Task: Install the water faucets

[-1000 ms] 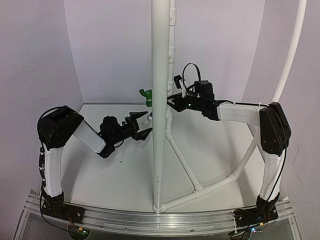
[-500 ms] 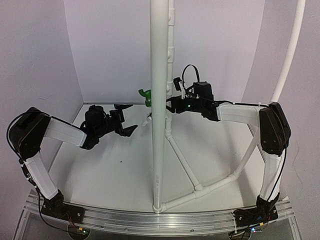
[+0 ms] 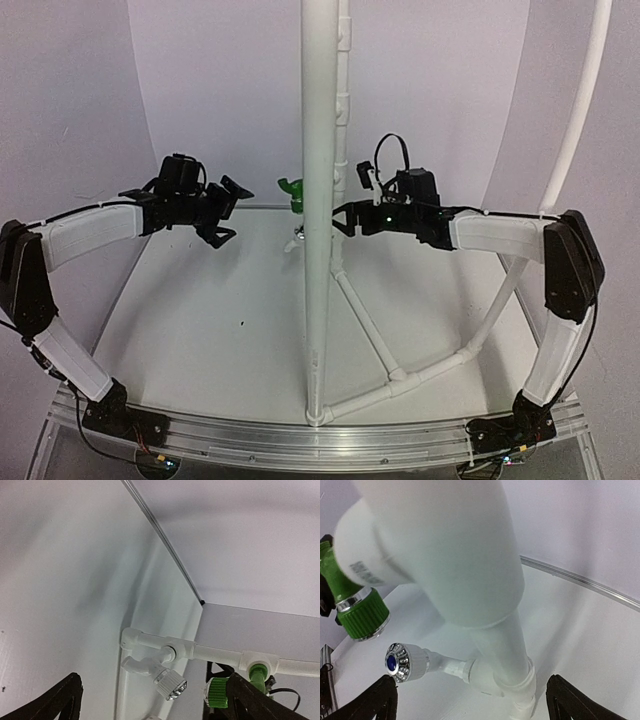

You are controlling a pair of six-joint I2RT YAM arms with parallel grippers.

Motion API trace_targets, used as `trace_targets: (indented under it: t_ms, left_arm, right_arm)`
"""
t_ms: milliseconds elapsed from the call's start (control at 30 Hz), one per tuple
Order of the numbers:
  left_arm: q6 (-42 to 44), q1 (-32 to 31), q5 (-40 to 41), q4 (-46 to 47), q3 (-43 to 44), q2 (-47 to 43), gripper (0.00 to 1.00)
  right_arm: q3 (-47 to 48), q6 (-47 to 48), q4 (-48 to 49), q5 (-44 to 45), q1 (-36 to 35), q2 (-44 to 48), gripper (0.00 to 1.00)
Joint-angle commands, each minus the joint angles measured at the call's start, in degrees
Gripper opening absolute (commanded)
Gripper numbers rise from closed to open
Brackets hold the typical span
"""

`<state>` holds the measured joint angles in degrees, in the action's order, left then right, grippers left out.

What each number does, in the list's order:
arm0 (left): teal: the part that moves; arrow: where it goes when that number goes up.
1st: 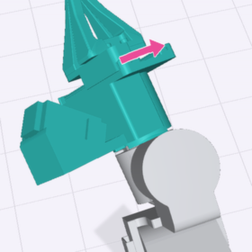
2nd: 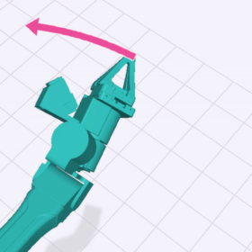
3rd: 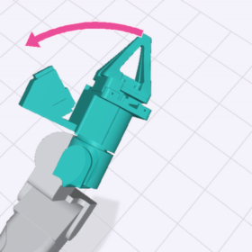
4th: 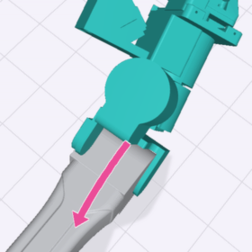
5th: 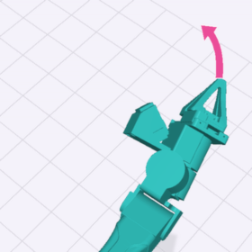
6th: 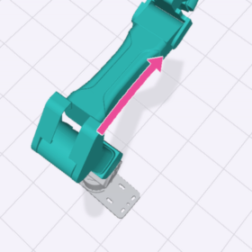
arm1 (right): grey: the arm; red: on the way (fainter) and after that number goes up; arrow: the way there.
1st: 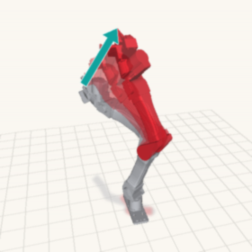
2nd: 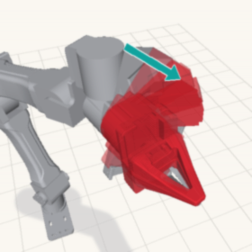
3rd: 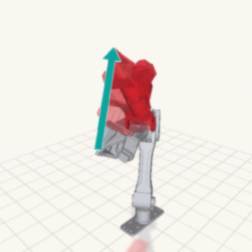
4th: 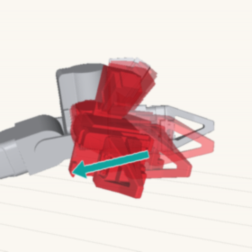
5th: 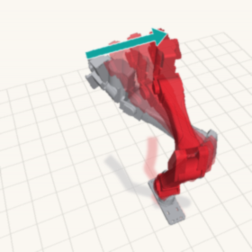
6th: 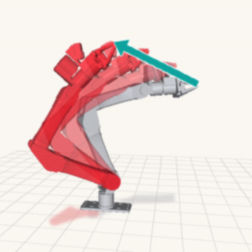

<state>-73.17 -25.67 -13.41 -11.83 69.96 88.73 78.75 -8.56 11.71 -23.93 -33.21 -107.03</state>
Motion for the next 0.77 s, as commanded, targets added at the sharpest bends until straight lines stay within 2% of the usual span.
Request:
trace_targets:
  t_ms: [0,300,467,733]
  left_arm:
    - [14.6,1.7,4.7,-18.5,8.0,-1.0,1.00]
    - [25.9,3.9,13.7,-31.9,15.7,1.4,1.00]
    - [27.0,4.6,17.0,-33.2,11.6,0.2,1.00]
    - [22.1,4.6,17.9,-32.1,3.8,-4.1,1.00]
  right_arm:
    - [-4.7,-0.6,1.1,4.7,-0.2,9.2,0.98]
    - [-17.2,-0.2,1.5,5.9,-0.2,20.9,0.98]
    - [-25.4,0.3,1.8,4.7,-0.2,26.0,0.98]
    - [-31.9,2.8,1.8,3.2,-0.2,30.7,0.98]
